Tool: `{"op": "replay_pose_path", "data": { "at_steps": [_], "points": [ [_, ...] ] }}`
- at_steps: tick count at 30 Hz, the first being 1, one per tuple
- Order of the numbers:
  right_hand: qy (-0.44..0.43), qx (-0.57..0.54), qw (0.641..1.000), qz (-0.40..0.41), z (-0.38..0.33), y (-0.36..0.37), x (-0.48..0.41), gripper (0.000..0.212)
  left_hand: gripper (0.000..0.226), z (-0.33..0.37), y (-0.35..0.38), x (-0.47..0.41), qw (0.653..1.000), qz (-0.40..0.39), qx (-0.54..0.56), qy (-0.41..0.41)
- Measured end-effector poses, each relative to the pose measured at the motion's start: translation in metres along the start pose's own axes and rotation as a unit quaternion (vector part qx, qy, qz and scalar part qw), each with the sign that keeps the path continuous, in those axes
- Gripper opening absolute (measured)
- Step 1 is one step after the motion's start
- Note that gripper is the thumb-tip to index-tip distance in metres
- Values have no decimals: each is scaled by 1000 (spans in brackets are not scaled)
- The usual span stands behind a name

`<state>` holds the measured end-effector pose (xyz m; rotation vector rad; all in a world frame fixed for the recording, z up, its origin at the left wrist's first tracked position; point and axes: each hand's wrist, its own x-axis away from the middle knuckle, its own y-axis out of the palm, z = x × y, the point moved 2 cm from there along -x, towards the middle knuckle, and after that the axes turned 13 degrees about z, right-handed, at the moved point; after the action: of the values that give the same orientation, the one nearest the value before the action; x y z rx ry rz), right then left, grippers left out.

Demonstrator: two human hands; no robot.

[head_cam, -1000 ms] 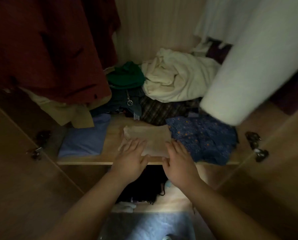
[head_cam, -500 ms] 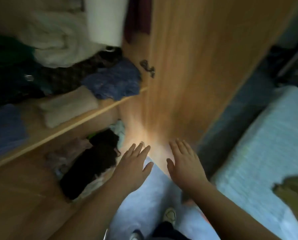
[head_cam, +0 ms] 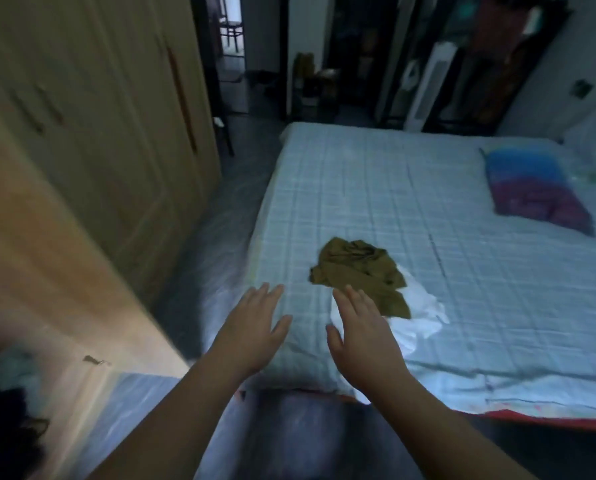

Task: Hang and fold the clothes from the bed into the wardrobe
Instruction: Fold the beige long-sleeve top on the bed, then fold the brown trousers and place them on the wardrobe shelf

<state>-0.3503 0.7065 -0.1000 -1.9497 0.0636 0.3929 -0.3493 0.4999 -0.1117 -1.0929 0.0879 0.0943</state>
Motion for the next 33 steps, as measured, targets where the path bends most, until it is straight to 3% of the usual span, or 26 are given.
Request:
{"op": "replay_pose_path", "data": {
  "at_steps": [5,10,14,19,25,31,33],
  "points": [
    [77,25,996,37,142,-52,2,64,85,137,74,-55,997,-39,44,53],
    [130,14,991,-2,220,-68,-10,63,75,190,116,-90,996,-52,59,48],
    [132,-3,991,-17,248,-59,-33,63,82,194,135,-105,996,-62,49,29],
    [133,-5,990,-48,269,-36,-66,65,71,182,157,-140,996,-75,55,2],
    [129,7,987,-92,296,9,-139,60,59,153,195,-211,992,-74,91,-44],
    [168,-1,977,-135,321,67,-224,50,71,118,244,-303,985,-113,99,-84],
    [185,-11,972,-147,331,93,-246,50,60,108,263,-329,983,-126,92,-93]
  ]
}}
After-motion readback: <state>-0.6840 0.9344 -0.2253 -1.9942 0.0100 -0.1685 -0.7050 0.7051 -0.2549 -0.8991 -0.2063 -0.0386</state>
